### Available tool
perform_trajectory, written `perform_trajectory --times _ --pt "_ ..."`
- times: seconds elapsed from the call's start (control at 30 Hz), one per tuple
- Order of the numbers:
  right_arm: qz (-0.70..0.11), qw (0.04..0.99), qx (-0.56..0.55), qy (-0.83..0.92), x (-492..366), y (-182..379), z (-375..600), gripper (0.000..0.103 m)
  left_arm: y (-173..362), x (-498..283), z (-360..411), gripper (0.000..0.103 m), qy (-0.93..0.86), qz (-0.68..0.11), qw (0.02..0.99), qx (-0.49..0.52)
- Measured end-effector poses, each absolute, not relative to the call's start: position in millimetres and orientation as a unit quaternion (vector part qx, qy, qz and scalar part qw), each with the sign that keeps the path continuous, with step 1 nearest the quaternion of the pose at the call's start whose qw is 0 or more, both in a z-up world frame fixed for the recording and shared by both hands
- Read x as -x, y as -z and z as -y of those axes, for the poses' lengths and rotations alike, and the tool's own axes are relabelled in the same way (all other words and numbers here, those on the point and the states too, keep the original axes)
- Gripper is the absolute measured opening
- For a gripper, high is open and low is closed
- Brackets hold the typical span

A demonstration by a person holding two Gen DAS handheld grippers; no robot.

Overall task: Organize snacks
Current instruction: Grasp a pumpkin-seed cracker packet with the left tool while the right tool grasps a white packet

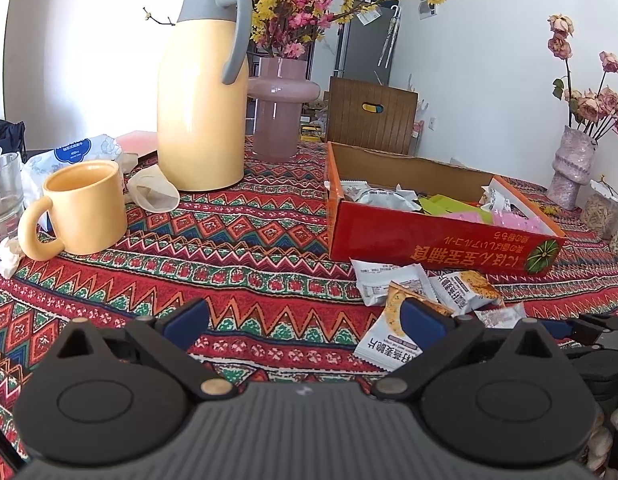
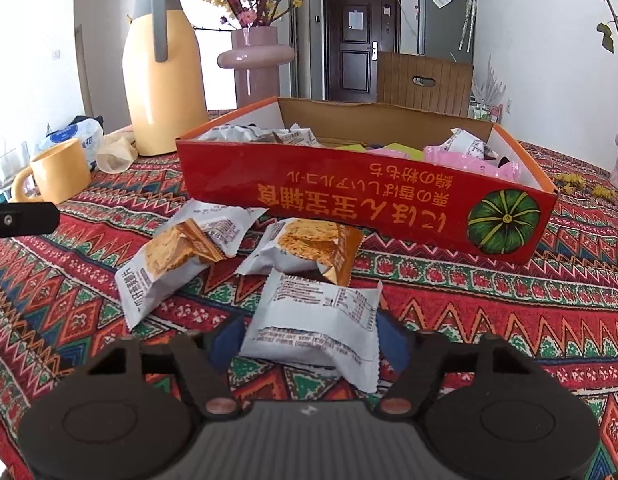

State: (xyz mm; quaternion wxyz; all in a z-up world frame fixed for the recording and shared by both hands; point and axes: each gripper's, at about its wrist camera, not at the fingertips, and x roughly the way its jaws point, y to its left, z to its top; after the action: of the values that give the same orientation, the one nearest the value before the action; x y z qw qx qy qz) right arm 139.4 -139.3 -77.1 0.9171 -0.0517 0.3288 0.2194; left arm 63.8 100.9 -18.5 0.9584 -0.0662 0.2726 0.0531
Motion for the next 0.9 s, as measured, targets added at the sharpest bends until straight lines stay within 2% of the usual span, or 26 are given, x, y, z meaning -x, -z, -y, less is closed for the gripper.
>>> perform_trajectory --times 0.13,0.4,0.9 --pt "-0.321 0.920 0.047 -0.221 -136.8 77.0 144.9 0.052 18.6 -63.2 -98.7 0.103 -0.053 -0.273 0.958 0.063" --pt "-0.310 0.923 0.026 -0.226 -133.0 76.6 154.9 0.039 20.6 -68.8 -91.7 0.103 -0.046 -0.279 0.958 0.056" --pt "-0.258 0.944 -0.005 -0.208 -128.5 56.1 191.5 0.038 43.6 -114.8 -42.1 0.103 0.014 -0.334 0.943 -0.011"
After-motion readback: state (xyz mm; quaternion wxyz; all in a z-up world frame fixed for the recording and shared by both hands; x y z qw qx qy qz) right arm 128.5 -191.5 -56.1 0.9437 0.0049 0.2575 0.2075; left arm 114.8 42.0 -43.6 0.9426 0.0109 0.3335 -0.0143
